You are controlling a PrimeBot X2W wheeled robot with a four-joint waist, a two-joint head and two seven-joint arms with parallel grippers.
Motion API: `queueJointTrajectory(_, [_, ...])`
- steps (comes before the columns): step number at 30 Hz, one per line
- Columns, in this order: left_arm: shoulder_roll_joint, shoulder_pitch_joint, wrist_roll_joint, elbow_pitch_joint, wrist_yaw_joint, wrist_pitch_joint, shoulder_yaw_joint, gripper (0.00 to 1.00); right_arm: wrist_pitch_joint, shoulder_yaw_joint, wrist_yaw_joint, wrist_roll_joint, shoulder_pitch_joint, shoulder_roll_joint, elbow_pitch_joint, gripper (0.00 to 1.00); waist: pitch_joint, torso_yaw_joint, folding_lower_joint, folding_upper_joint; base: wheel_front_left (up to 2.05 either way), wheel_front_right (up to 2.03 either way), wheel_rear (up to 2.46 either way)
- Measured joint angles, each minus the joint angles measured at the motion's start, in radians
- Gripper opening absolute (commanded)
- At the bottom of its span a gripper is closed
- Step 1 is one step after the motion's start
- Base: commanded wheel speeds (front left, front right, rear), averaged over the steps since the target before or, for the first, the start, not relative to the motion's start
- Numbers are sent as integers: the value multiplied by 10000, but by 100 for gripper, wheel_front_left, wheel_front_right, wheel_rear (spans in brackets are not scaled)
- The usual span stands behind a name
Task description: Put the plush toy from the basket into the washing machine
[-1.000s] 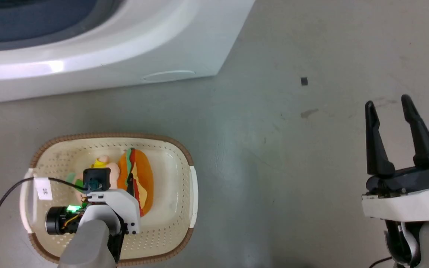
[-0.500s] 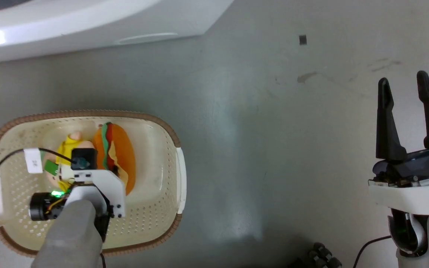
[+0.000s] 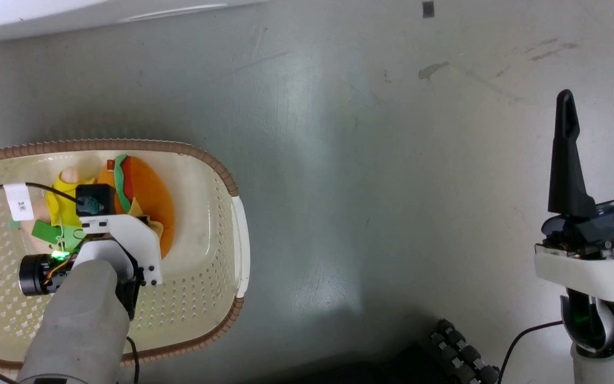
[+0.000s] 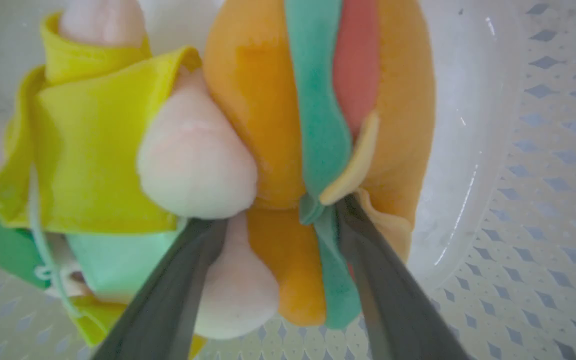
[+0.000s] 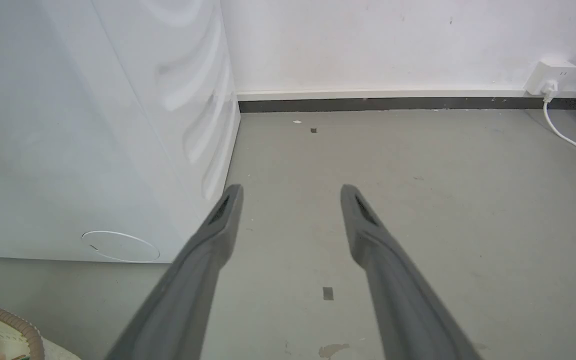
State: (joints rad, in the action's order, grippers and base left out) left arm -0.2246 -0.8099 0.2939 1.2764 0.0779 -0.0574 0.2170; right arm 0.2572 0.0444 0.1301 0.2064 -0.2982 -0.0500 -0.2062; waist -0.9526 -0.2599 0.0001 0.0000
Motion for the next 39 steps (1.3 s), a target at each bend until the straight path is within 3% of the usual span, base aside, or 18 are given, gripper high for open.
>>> queueJointTrajectory(1, [2, -30, 10, 0, -2, 33, -4, 100, 0, 2, 0, 10, -14, 2, 0, 100, -48, -7, -1, 0, 0, 0, 0])
queueJointTrajectory(2, [6, -56, 56, 0, -13, 58, -13, 17, 0, 2, 0, 25, -25, 2, 0, 100, -81, -11, 0, -1, 0, 0, 0])
queueJointTrajectory(3, [8, -71, 86, 0, -54, 69, -4, 0, 0, 2, 0, 25, -28, 2, 0, 100, -101, -12, -1, 0, 0, 0, 0])
queueJointTrajectory(6, [71, -87, 155, 10, -284, 67, 2, 0, 0, 0, 0, 23, -29, 2, 19, 100, -84, 24, 0, 0, 0, 0, 0])
queueJointTrajectory(13, [282, 195, 282, 104, -303, -359, 38, 0, 0, -54, 0, -59, -26, 2, 146, 100, 500, 129, 0, 0, 0, 0, 0])
queueJointTrajectory(26, [846, 1395, 447, 35, -878, -1789, 276, 0, 2, 236, 0, -756, 774, 0, 775, 100, 3030, 637, 0, 0, 0, 0, 0])
queueJointTrajectory(31, [1099, 1978, 575, -663, -1216, -1916, 297, 0, 2, 328, 0, -991, 1211, -29, 1011, 100, 3993, 998, -1, 0, 0, 0, 0])
queueJointTrajectory(39, [1212, 3418, 330, -3053, -1235, -1988, 119, 0, 2, 479, 0, -1185, 1667, -86, 1216, 100, 5387, 1615, -1, 0, 0, 0, 0])
